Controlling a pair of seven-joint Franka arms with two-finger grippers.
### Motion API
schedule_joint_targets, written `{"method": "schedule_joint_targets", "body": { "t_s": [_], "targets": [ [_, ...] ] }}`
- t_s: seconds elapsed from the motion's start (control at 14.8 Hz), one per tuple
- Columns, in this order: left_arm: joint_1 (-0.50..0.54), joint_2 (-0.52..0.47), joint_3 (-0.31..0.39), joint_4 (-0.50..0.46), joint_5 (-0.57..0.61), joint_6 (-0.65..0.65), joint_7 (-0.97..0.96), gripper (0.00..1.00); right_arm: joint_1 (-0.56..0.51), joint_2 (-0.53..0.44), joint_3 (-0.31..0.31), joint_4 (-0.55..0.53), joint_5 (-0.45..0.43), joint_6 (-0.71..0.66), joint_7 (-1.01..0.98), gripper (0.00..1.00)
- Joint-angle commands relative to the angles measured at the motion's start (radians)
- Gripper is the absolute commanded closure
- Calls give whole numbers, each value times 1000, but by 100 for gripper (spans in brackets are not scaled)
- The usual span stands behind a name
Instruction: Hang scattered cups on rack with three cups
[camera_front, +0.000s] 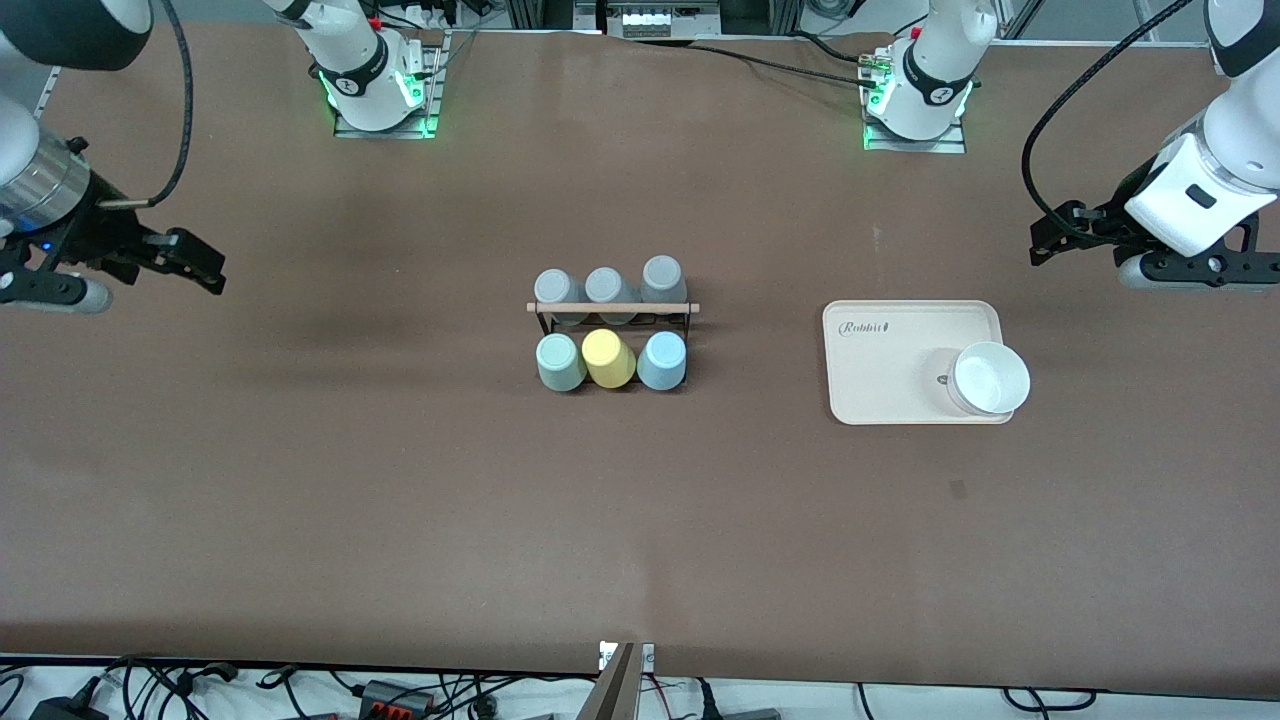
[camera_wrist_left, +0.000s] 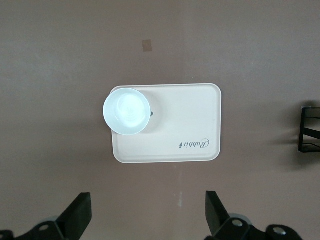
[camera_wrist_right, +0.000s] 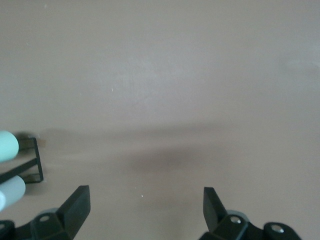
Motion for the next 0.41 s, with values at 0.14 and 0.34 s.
{"method": "schedule_joint_targets", "body": {
  "t_s": [0.14,0.34],
  "targets": [
    [4,7,-1,24,-14,-28,5,0,-15,-30,8,-35,-5,19,-42,0],
    [4,8,-1,24,-14,-28,5,0,-15,8,8,34,2,-29,-53,0]
  ]
}}
